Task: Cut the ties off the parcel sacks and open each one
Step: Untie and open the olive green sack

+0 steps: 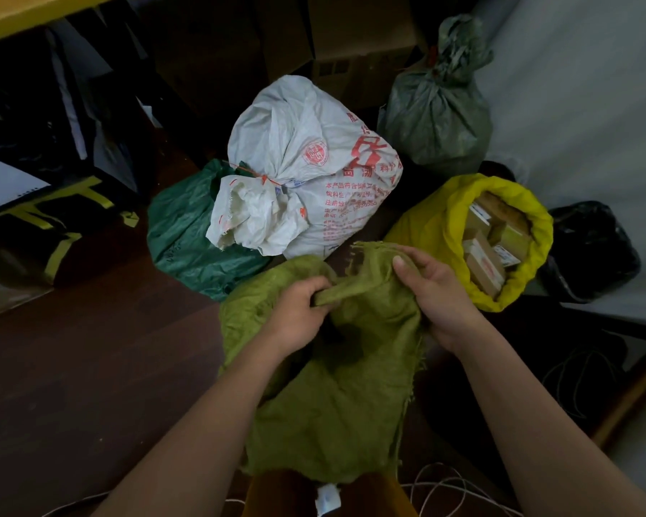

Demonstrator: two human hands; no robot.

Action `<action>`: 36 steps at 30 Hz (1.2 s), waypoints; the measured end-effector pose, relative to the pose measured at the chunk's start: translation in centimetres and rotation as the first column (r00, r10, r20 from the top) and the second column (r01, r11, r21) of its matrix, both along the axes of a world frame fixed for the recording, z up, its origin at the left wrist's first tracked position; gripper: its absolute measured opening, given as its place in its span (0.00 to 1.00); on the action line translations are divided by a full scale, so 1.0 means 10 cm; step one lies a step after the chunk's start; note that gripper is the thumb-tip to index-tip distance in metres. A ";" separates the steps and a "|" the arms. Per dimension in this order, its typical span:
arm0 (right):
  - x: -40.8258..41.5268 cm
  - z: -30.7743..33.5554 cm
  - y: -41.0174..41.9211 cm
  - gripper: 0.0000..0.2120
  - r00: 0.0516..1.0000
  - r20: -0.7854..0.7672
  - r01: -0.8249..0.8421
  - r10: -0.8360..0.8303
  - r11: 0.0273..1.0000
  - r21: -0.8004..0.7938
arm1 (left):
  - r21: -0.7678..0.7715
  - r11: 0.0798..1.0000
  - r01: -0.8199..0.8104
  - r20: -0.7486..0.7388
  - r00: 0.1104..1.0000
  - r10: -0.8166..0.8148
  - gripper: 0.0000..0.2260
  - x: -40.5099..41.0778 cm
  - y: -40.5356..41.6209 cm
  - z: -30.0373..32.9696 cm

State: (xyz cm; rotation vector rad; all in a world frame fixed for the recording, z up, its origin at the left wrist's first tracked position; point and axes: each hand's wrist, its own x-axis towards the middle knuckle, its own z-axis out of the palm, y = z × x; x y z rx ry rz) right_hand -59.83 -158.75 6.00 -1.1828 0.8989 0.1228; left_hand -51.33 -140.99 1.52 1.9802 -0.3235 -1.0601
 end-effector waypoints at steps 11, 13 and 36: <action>0.02 0.00 0.40 0.42 0.787 -0.341 -0.564 0.513 0.376 -0.735 | 0.019 0.978 -0.210 0.027 0.978 0.209 0.09 0.05 -0.05 0.10; 0.03 -0.08 0.40 0.36 0.767 -0.342 -0.591 0.543 0.389 -0.707 | 0.025 0.972 -0.235 0.015 0.972 0.234 0.06 0.12 -0.04 0.14; 0.09 -0.21 0.31 0.14 0.996 -0.071 -0.057 0.053 0.996 -0.062 | 0.096 0.991 -0.090 -0.278 0.954 0.113 0.10 0.33 0.43 0.23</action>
